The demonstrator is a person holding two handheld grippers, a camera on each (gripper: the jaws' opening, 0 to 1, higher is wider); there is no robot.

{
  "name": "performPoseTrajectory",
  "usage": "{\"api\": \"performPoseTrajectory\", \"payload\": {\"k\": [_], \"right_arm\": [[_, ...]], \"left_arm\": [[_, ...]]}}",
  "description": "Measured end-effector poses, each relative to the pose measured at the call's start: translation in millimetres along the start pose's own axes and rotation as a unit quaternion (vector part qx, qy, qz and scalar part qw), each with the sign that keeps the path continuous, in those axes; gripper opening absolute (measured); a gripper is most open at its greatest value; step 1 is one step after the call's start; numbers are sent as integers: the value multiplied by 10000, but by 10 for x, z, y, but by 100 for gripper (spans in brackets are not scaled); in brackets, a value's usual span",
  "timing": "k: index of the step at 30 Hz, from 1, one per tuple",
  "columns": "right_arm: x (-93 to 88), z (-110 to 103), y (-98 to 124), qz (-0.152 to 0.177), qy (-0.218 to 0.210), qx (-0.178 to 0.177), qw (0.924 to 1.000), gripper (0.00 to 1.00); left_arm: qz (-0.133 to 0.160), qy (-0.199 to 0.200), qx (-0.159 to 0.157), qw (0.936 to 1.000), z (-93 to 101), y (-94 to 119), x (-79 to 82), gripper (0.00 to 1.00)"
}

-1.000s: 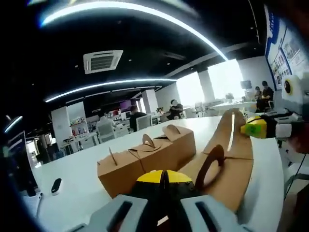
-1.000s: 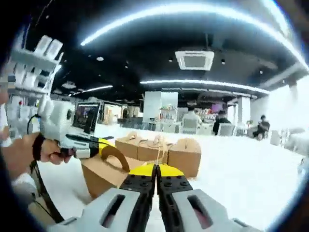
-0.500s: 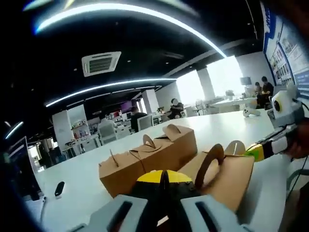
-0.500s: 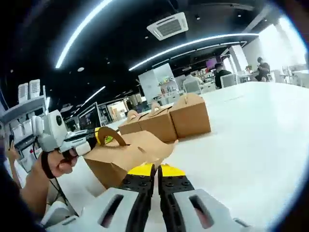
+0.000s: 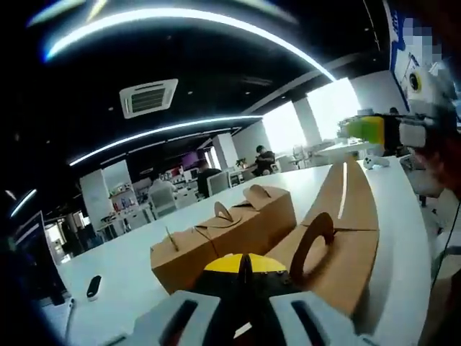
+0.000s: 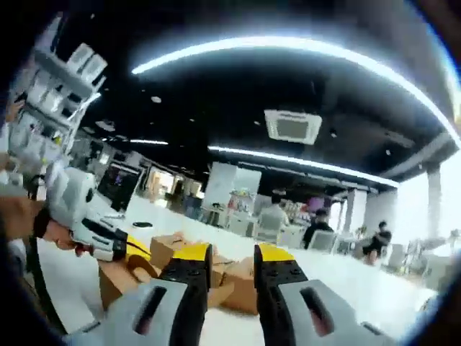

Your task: Pick up one paper box from the group, open the paper box, and remove the item inside

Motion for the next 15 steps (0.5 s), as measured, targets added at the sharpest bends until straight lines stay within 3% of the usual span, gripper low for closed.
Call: {"api": "performPoseTrajectory", "payload": {"k": [1, 3, 8, 9, 10, 12, 15], "right_arm": [[11, -32, -31, 11, 102, 108, 9999, 19], [-100, -233, -244, -345, 276, 629, 9970, 4], [-657, -349, -517, -1647, 408, 1100, 9793, 3], [-767, -341, -533, -1830, 393, 1068, 9765, 3], [-785, -323, -537, -1678, 301, 975, 9805, 3], [-873, -250, -488, -2046, 491, 805, 9743, 3], [-1009, -284, -462, -2208, 171, 914, 9709, 3]], "left_arm": [[-4, 1, -7, 10000, 0, 0, 0, 4], [21, -4, 4, 10000, 1, 2, -1, 4], [46, 30, 12, 10000, -2, 3, -4, 4], [50, 52, 17, 10000, -4, 4, -5, 4], [57, 62, 24, 10000, -4, 5, -7, 4], [80, 56, 36, 9999, -3, 8, -7, 4], [83, 121, 12, 9999, -8, 6, -10, 4]]}}
Point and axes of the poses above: the point that each gripper's makers call its tool centre point, and the gripper's own axes: y roughly backward along the fingers, z roughly to its right, x roughly out of its top, the point moved 7 cm from there along y, roughly backward along the fingers, and after that the axes turned 12 degrees about x, right-handed, at the moved point
